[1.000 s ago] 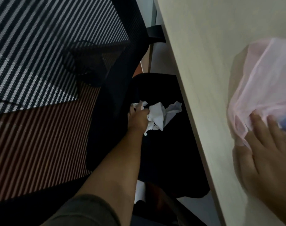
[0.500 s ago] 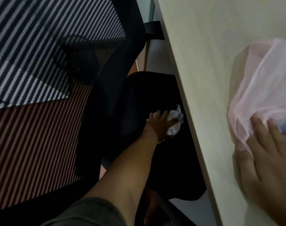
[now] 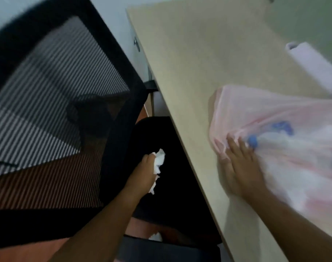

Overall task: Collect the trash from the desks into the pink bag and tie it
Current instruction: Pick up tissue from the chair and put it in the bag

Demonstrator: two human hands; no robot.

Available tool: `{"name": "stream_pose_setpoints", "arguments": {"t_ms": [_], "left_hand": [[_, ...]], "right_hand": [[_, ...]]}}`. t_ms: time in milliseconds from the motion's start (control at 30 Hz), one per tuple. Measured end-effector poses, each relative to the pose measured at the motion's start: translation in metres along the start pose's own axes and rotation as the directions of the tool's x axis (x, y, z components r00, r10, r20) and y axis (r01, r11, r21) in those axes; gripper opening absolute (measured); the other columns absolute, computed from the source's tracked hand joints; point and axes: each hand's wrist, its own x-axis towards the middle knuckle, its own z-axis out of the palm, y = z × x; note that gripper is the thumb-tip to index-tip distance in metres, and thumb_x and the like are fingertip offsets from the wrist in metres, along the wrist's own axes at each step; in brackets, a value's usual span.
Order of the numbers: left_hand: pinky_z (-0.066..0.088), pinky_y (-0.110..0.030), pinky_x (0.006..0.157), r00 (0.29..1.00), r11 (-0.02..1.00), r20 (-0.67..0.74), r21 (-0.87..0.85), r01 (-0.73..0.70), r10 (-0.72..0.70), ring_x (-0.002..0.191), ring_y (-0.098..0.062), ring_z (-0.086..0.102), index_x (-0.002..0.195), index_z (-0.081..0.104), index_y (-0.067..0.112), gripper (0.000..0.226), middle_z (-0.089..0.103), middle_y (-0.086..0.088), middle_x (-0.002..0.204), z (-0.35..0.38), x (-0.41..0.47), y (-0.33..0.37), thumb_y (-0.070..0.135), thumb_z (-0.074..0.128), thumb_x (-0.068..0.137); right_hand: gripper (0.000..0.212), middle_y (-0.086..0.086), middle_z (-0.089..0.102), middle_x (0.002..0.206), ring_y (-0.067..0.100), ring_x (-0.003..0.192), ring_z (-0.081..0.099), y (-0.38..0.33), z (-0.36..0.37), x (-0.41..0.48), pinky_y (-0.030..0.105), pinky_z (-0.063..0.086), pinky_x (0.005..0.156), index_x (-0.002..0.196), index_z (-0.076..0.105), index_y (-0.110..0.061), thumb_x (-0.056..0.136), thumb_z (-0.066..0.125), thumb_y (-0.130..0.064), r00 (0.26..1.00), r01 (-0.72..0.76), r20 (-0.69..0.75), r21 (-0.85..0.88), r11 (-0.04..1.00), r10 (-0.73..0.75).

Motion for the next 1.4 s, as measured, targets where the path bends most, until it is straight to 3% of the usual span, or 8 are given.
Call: {"name": "stream_pose_setpoints", "arguments": {"t_ms": [133, 233, 467, 633, 867, 1067, 1267, 1400], "left_hand": [[0.049, -0.008, 0.065, 0.955, 0.952, -0.213, -0.18, -0.247, 0.207, 0.079, 0.001, 0.064, 0.091, 0.056, 0.045, 0.027, 0.061, 0.01, 0.088, -0.049, -0.038, 0.049, 0.02, 0.045, 0.097], [0.051, -0.014, 0.066, 0.907, 0.905, -0.289, -0.208, -0.371, 0.306, 0.072, -0.008, 0.06, 0.085, 0.048, 0.029, 0.014, 0.057, 0.002, 0.084, -0.066, -0.058, 0.104, 0.023, 0.047, 0.098], [0.043, -0.029, 0.099, 0.815, 0.795, -0.123, -0.179, -0.58, 0.567, 0.118, -0.014, 0.053, 0.117, 0.051, 0.011, 0.022, 0.054, -0.003, 0.126, -0.045, -0.088, 0.235, 0.024, 0.055, 0.1], [0.051, -0.029, 0.069, 0.691, 0.707, 0.196, -0.018, -0.707, 0.696, 0.09, -0.015, 0.063, 0.103, 0.055, 0.019, 0.009, 0.054, -0.013, 0.106, -0.001, -0.105, 0.307, 0.02, 0.049, 0.096], [0.049, -0.052, 0.081, 0.48, 0.602, -0.398, 0.279, -0.748, 0.782, 0.093, -0.044, 0.056, 0.107, 0.063, -0.004, 0.027, 0.058, -0.027, 0.104, 0.025, -0.089, 0.366, 0.012, 0.062, 0.085], [0.011, -0.052, 0.117, 0.812, 0.601, 0.142, 0.602, -0.525, 0.567, 0.148, -0.04, 0.002, 0.156, -0.001, 0.039, 0.083, -0.009, -0.007, 0.165, 0.04, -0.065, 0.337, 0.069, 0.041, 0.091], [0.045, -0.029, 0.085, 0.705, 0.712, -0.131, 0.239, -0.66, 0.697, 0.11, -0.021, 0.057, 0.12, 0.064, 0.025, 0.049, 0.066, 0.005, 0.116, 0.0, -0.071, 0.302, 0.06, 0.057, 0.087], [0.046, -0.036, 0.088, 0.898, 0.908, -0.149, 0.144, -0.394, 0.414, 0.111, -0.025, 0.054, 0.127, 0.056, 0.021, 0.063, 0.061, 0.001, 0.117, -0.008, -0.076, 0.263, 0.064, 0.063, 0.081]], "right_hand": [[0.042, 0.015, 0.047, 0.146, 0.032, 0.136, 0.042, 0.005, -0.041, -0.034, 0.044, 0.028, 0.115, 0.141, 0.045, -0.014, 0.099, 0.041, -0.015, 0.993, 0.032, -0.115, 0.379, 0.925, 0.013], [0.038, 0.009, 0.06, 0.128, 0.032, 0.114, 0.055, 0.021, -0.077, -0.071, 0.051, 0.045, 0.098, 0.125, 0.056, -0.025, 0.099, 0.032, -0.04, 0.968, -0.077, -0.182, 0.442, 0.894, 0.174], [0.035, -0.003, 0.06, 0.09, 0.014, 0.083, 0.057, 0.058, -0.149, -0.138, 0.03, 0.042, 0.074, 0.093, 0.061, -0.018, 0.105, 0.031, -0.033, 0.858, -0.2, -0.278, 0.594, 0.779, 0.431], [0.034, -0.018, 0.058, 0.08, -0.012, 0.073, 0.053, 0.066, -0.19, -0.164, 0.006, 0.036, 0.06, 0.089, 0.057, -0.031, 0.106, 0.028, -0.034, 0.729, -0.192, -0.324, 0.749, 0.635, 0.603], [0.035, -0.019, 0.062, 0.09, -0.017, 0.077, 0.052, 0.065, -0.218, -0.182, 0.008, 0.039, 0.065, 0.096, 0.064, -0.03, 0.106, 0.03, -0.034, 0.719, -0.148, -0.315, 0.801, 0.579, 0.62], [0.038, -0.005, 0.058, 0.079, 0.007, 0.071, 0.052, 0.072, -0.227, -0.181, 0.028, 0.04, 0.063, 0.092, 0.065, -0.029, 0.104, 0.03, -0.037, 0.713, -0.203, -0.238, 0.831, 0.519, 0.66], [0.035, -0.012, 0.061, 0.083, 0.003, 0.071, 0.053, 0.076, -0.233, -0.175, 0.027, 0.042, 0.064, 0.094, 0.068, -0.026, 0.104, 0.035, -0.034, 0.652, -0.162, -0.239, 0.883, 0.44, 0.719], [0.034, -0.015, 0.062, 0.087, 0.002, 0.077, 0.054, 0.073, -0.232, -0.164, 0.027, 0.044, 0.067, 0.093, 0.066, -0.028, 0.104, 0.033, -0.034, 0.618, -0.171, -0.198, 0.911, 0.376, 0.761]]}}
